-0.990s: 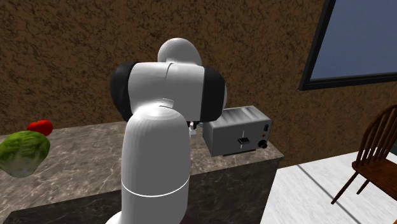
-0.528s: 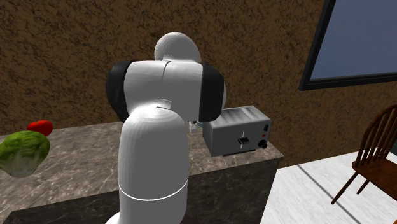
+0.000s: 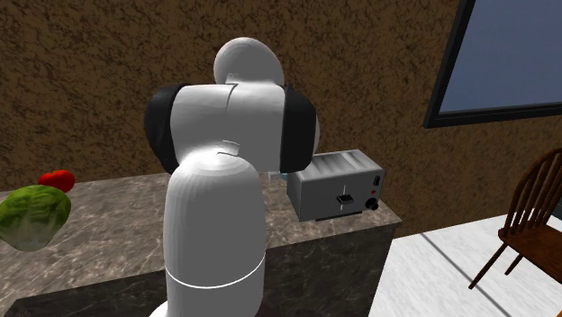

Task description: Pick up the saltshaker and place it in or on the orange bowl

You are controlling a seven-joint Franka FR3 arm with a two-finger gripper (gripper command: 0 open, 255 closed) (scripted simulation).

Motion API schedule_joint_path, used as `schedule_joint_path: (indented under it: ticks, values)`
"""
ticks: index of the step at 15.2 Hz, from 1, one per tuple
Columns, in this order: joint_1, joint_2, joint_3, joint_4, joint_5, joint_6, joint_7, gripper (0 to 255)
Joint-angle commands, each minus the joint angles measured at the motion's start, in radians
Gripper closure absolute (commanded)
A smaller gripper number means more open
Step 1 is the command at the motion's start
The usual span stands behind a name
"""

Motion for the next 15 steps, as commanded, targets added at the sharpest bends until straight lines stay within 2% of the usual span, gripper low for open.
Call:
schedule_joint_path:
  ticks: [1,5,15]
  values:
    - [0.001,-0.004,0.001,0.026,0.002,-0.030,0.001,255]
    - [0.002,-0.007,0.002,0.072,0.003,-0.079,-0.001,255]
    - [0.146,0.032,0.089,0.162,-0.027,-0.138,0.227,255]
